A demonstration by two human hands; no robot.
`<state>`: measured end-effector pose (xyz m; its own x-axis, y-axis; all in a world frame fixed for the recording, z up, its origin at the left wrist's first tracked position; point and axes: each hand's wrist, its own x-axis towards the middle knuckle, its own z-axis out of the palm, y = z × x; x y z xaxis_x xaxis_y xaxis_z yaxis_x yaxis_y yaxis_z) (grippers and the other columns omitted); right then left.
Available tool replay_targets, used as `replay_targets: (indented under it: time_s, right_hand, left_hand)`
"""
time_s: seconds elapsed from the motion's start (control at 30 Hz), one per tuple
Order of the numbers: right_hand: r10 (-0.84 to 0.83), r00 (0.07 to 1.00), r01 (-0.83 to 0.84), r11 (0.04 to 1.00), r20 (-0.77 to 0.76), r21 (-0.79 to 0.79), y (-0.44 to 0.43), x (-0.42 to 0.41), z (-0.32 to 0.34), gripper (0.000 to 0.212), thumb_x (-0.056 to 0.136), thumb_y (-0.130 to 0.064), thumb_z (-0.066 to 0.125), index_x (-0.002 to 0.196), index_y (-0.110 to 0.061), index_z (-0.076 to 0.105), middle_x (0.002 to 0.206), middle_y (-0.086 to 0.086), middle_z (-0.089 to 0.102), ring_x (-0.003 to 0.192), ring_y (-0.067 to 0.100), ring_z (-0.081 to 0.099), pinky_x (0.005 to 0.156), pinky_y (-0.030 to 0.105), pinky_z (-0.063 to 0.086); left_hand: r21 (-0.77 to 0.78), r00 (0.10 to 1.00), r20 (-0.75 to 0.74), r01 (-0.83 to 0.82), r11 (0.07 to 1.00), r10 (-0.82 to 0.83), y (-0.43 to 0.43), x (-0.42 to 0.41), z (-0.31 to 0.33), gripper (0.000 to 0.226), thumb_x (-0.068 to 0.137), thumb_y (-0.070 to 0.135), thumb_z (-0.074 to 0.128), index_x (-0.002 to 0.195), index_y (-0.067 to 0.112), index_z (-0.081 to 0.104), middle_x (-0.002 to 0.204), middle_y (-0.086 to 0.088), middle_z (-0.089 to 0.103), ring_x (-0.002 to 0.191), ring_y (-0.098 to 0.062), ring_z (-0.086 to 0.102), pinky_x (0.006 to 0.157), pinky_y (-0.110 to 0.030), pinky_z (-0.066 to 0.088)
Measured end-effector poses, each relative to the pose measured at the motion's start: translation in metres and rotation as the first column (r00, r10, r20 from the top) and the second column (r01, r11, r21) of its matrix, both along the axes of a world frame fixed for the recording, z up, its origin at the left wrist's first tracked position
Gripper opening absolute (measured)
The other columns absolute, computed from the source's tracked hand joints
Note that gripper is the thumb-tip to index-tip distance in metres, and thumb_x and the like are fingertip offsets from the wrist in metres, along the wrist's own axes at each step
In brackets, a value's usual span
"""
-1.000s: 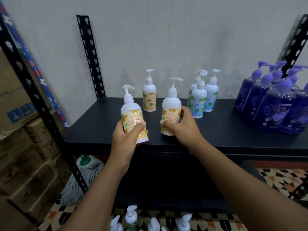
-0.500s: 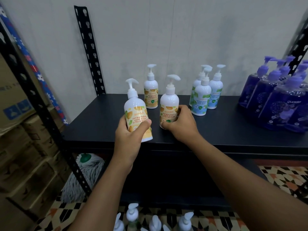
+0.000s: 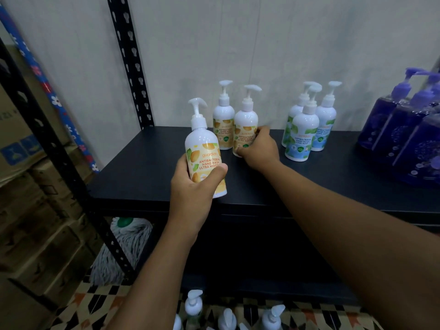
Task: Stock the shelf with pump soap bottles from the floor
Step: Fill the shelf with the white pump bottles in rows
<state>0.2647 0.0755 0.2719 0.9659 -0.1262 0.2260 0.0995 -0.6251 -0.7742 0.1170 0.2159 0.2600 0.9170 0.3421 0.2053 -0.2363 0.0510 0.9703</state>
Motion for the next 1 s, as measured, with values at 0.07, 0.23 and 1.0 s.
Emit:
replay_targets:
  time_s: [0.07, 0.23, 1.0]
  right_hand:
    - [-0.013, 1.000, 0.013, 1.000, -0.003, -0.006, 0.002, 0.007, 0.000, 0.063, 0.081, -0.023, 0.083, 0.128, -0.011, 0.043, 0.133, 0.010, 0.060, 0.123, 0.030, 0.059, 0.093, 0.040, 0.050]
    - [-0.031, 1.000, 0.031, 1.000, -0.004, -0.004, 0.006, 0.020, 0.002, 0.058, 0.083, -0.022, 0.080, 0.125, -0.010, 0.043, 0.130, 0.011, 0.060, 0.120, 0.031, 0.059, 0.093, 0.042, 0.051]
    - [0.095, 0.995, -0.091, 0.978, 0.013, -0.187, -0.019, -0.020, -0.008, 0.059, 0.088, -0.036, 0.074, 0.137, -0.011, 0.052, 0.139, 0.008, 0.050, 0.120, 0.024, 0.057, 0.096, 0.033, 0.045]
  left_hand:
    - [-0.010, 1.000, -0.001, -0.001, 1.000, 0.001, 0.001, 0.001, 0.000, 0.031, 0.084, 0.024, 0.081, 0.108, 0.025, 0.063, 0.104, -0.007, 0.072, 0.093, -0.026, 0.074, 0.080, -0.041, 0.064]
    - [-0.019, 1.000, 0.005, 0.008, 1.000, -0.008, 0.005, 0.001, -0.002, 0.032, 0.084, 0.024, 0.081, 0.111, 0.022, 0.064, 0.103, -0.007, 0.072, 0.092, -0.025, 0.074, 0.076, -0.035, 0.063]
    - [0.026, 1.000, -0.019, -0.008, 1.000, 0.009, -0.001, 0.000, 0.002, 0.036, 0.083, 0.026, 0.082, 0.112, 0.026, 0.062, 0.102, -0.001, 0.072, 0.088, -0.017, 0.074, 0.064, -0.019, 0.057]
